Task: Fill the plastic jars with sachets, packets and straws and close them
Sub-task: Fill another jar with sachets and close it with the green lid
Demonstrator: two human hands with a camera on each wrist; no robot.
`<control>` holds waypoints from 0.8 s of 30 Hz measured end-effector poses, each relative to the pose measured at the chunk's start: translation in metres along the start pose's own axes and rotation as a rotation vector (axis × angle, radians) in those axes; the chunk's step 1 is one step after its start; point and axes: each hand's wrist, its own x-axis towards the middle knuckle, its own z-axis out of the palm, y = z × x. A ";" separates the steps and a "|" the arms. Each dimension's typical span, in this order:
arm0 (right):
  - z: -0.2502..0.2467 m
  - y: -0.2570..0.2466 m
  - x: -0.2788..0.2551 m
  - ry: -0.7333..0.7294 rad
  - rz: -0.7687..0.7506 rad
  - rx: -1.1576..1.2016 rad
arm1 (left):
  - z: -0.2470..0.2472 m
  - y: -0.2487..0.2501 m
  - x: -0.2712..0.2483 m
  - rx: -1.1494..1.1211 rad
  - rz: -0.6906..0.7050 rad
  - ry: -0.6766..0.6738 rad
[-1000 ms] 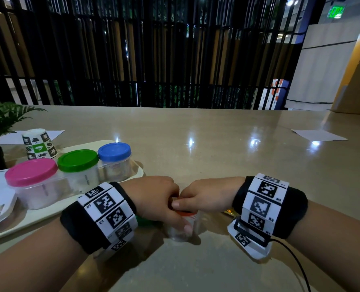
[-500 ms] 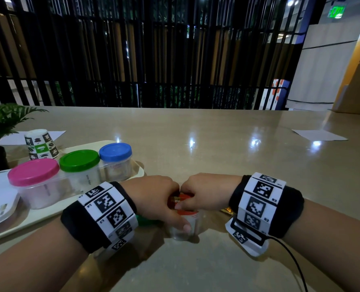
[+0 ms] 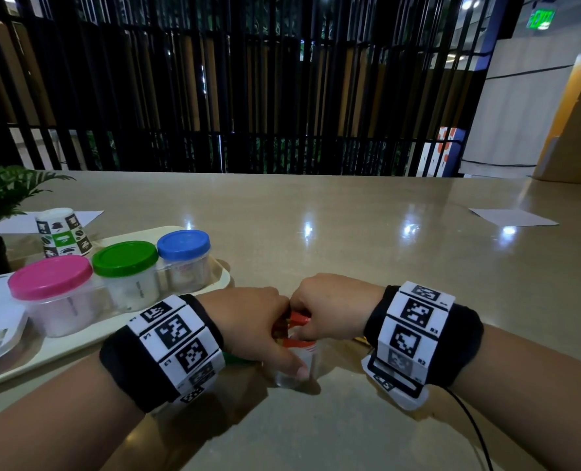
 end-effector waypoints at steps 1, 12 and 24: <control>-0.001 0.000 -0.001 -0.008 0.000 0.020 | 0.000 0.000 0.000 0.008 -0.009 -0.006; -0.031 0.077 -0.032 0.139 0.220 0.410 | 0.004 -0.001 -0.001 0.011 -0.038 0.002; 0.016 0.086 -0.012 -0.304 0.265 0.050 | 0.004 -0.005 0.001 -0.012 -0.036 -0.027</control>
